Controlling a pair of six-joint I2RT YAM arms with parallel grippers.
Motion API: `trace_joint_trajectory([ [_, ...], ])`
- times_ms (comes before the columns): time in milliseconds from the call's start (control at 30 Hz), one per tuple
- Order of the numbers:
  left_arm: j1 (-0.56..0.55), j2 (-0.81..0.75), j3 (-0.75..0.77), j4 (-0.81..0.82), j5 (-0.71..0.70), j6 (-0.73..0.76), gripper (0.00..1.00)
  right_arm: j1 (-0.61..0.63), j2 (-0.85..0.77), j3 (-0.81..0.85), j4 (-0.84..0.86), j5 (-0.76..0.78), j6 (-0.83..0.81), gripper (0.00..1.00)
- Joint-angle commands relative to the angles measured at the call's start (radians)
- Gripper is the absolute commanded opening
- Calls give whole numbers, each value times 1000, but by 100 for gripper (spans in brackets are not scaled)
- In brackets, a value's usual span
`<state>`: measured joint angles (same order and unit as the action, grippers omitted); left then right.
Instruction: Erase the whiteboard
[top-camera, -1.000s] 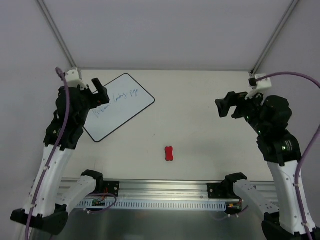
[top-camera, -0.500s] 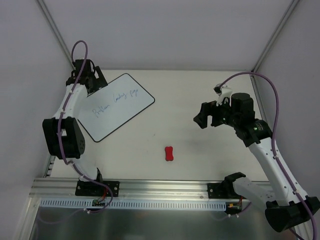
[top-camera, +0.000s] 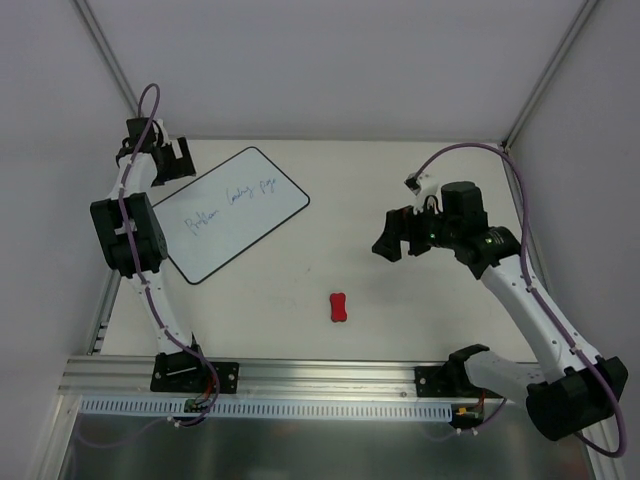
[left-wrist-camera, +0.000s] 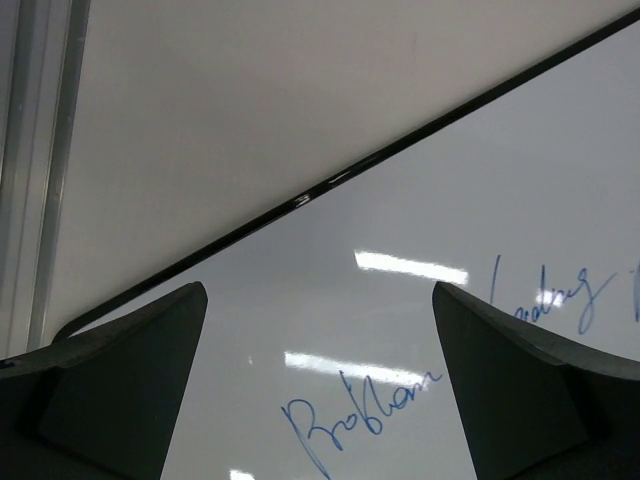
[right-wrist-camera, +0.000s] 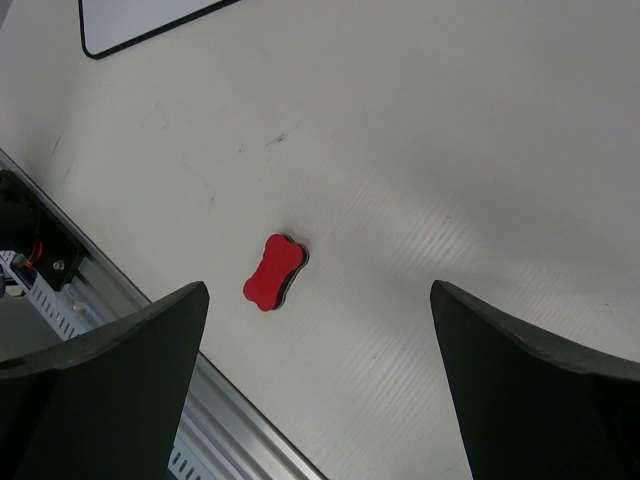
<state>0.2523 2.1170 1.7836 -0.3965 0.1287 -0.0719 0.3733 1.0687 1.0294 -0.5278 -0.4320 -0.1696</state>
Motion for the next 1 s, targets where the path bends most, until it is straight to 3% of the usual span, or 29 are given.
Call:
trace_joint_trajectory([
  [0, 4, 15, 22, 2, 2, 103, 99, 21, 26, 15, 28, -44, -2, 99],
  [267, 34, 92, 37, -11, 12, 96, 99, 53, 115, 44, -17, -83, -2, 99],
  [533, 39, 164, 158, -65, -14, 75, 99, 84, 184, 60, -24, -145, -5, 99],
  [967, 39, 192, 161, -185, -66, 60, 99, 92, 211, 77, -24, -131, 5, 99],
])
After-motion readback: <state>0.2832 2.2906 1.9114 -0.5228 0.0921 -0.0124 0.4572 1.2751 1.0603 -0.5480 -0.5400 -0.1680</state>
